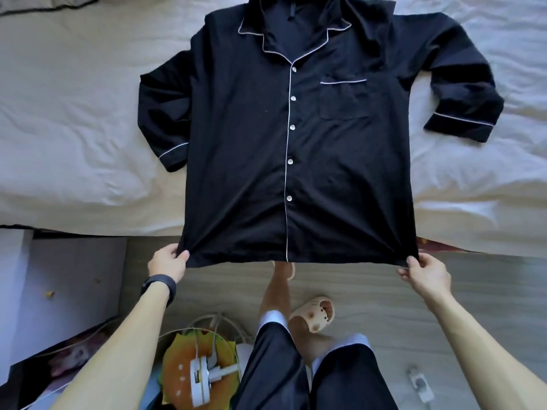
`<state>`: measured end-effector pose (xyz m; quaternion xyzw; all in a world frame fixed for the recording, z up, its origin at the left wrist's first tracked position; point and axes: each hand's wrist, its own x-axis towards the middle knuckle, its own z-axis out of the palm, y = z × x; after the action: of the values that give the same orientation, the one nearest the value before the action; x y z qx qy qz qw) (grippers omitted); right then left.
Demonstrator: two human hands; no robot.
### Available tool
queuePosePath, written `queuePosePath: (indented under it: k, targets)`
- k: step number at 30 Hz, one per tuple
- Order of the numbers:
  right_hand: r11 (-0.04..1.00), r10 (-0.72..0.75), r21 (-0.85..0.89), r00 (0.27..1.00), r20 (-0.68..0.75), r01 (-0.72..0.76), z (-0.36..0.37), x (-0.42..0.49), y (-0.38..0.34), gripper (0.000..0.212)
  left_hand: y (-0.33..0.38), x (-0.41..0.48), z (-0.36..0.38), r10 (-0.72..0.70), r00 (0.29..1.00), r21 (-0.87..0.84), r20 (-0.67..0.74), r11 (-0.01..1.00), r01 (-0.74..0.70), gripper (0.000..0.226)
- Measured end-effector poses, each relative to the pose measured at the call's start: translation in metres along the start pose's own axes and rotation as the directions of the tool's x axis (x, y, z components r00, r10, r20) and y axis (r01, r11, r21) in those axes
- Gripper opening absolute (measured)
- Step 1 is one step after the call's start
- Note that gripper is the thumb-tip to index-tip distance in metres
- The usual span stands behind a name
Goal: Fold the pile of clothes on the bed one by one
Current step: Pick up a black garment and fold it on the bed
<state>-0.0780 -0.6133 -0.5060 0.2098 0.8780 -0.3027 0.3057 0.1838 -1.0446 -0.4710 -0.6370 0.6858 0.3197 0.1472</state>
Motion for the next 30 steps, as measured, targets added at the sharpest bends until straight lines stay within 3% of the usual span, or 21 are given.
queuePosePath:
  k: [2,5,6,8,10,12,14,16,18,19,22,25,28,30]
  targets:
    - [0.999,0.001,-0.033,1.000,-0.021,-0.001,0.005,0.000,-0.004,0.021,0.007,0.000,0.008,-0.013,0.999,-0.010,0.031,1.000,0.013,0.033]
    - [0.988,-0.051,-0.152,0.992,-0.112,0.034,0.016,-0.005,-0.017,0.035,0.022,-0.001,0.024,-0.055,0.998,-0.017,0.028,0.998,0.056,0.059]
    - [0.979,-0.088,-0.195,0.986,-0.143,0.059,0.022,-0.007,-0.022,0.042,0.028,-0.002,0.029,-0.034,0.999,0.041,-0.013,0.999,0.035,0.065]
    - [0.941,-0.245,-0.279,0.954,-0.174,0.191,0.037,-0.014,-0.036,0.050,0.047,-0.006,0.040,0.166,0.980,0.207,-0.107,0.968,-0.141,0.069]
    - [0.858,-0.463,-0.337,0.866,-0.187,0.386,0.057,-0.018,-0.063,0.051,0.080,-0.005,0.054,0.489,0.861,0.320,-0.138,0.845,-0.429,0.068]
    - [0.720,-0.673,-0.396,0.713,-0.195,0.570,0.077,-0.021,-0.104,0.051,0.127,-0.003,0.069,0.712,0.693,0.387,-0.116,0.675,-0.628,0.068]
    - [0.556,-0.815,-0.445,0.565,-0.127,0.703,0.098,-0.018,-0.149,0.057,0.182,0.001,0.084,0.816,0.576,0.421,-0.046,0.539,-0.730,0.071]
    - [0.429,-0.867,-0.498,0.498,0.005,0.754,0.116,-0.004,-0.185,0.060,0.228,0.012,0.099,0.866,0.497,0.459,0.044,0.425,-0.780,0.073]
    - [0.338,-0.849,-0.608,0.512,0.132,0.718,0.119,0.028,-0.199,0.064,0.252,0.035,0.109,0.856,0.492,0.519,0.162,0.350,-0.780,0.073]
    - [0.326,-0.810,-0.668,0.562,0.169,0.670,0.115,0.049,-0.197,0.066,0.257,0.049,0.111,0.825,0.523,0.546,0.214,0.343,-0.764,0.073]
    - [0.381,-0.647,-0.760,0.739,0.188,0.527,0.092,0.095,-0.180,0.074,0.253,0.081,0.116,0.718,0.621,0.560,0.315,0.388,-0.732,0.076]
    - [0.416,-0.595,-0.720,0.765,0.248,0.556,0.081,0.095,-0.189,0.075,0.254,0.085,0.115,0.706,0.622,0.557,0.339,0.382,-0.737,0.078]
    - [0.585,-0.611,-0.522,0.761,0.219,0.620,0.066,0.082,-0.208,0.074,0.264,0.080,0.110,0.664,0.648,0.561,0.372,0.396,-0.727,0.077]
    - [0.788,-0.593,-0.224,0.805,-0.025,0.573,0.043,0.076,-0.220,0.064,0.279,0.073,0.105,0.660,0.669,0.549,0.341,0.438,-0.712,0.071]
